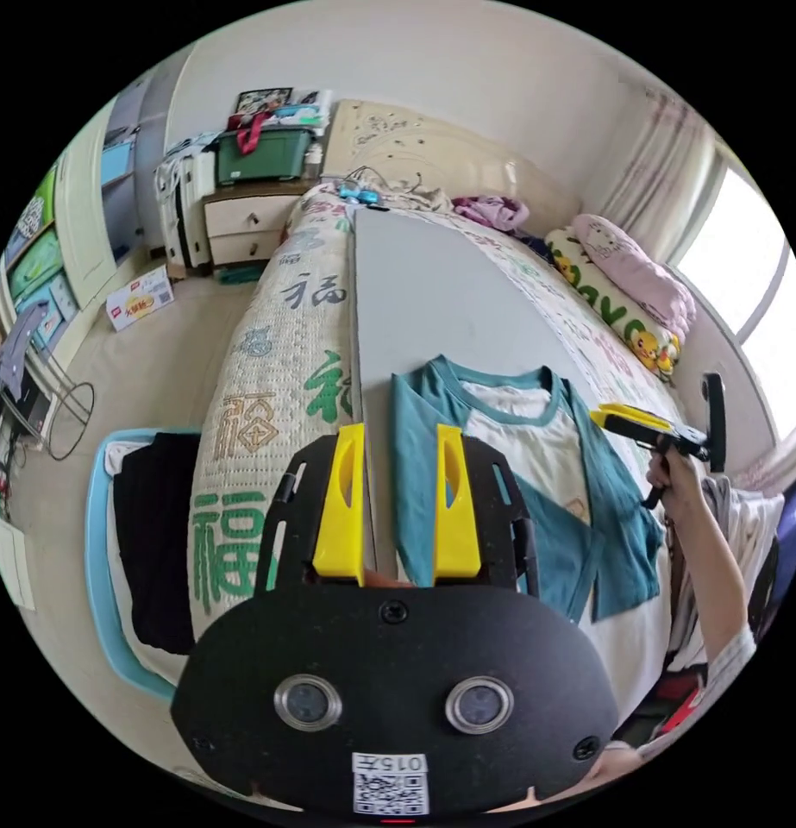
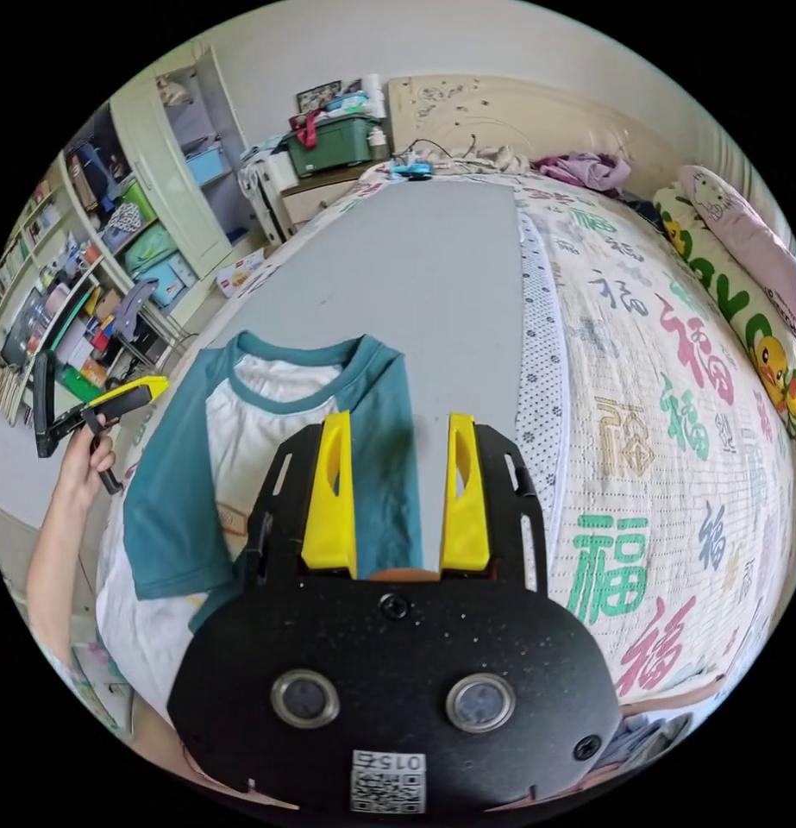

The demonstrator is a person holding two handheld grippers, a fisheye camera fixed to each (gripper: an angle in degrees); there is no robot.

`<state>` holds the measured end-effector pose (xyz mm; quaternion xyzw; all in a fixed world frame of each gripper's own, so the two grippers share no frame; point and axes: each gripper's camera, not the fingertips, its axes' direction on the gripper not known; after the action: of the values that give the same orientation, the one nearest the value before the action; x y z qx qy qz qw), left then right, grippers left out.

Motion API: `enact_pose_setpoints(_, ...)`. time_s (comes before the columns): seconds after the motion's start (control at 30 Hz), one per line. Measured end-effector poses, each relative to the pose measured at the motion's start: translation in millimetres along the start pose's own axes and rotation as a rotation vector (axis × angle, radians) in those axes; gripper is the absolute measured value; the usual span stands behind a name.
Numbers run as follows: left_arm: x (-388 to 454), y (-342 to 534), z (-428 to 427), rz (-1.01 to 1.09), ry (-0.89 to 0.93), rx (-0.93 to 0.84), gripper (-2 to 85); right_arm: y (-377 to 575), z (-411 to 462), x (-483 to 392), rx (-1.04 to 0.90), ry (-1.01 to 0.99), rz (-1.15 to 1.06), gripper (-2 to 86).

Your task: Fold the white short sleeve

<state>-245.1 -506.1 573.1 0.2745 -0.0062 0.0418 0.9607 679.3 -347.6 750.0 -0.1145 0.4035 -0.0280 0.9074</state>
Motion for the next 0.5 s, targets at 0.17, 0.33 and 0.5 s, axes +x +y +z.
enact_pose_setpoints(0.17, -1.8, -23.2, 26.9, -0.048, -0.021, -0.011, 12.4, -17.3, 10.6, 5.0, -0.036, 0.016, -0.028, 16.1)
enact_pose_setpoints(0.33, 8.7, -27.9, 42.4, 0.015, -0.079, -0.078, 7.3, -17.9, 17.1, -0.1, -0.084, 0.077, -0.073, 7.5)
enact_pose_setpoints(0.5, 23.9, -24.0, 35.2, 0.115, -0.095, -0.063, 1.4, -3.6, 5.8, -0.8, -0.042, 0.020, -0.108, 0.4)
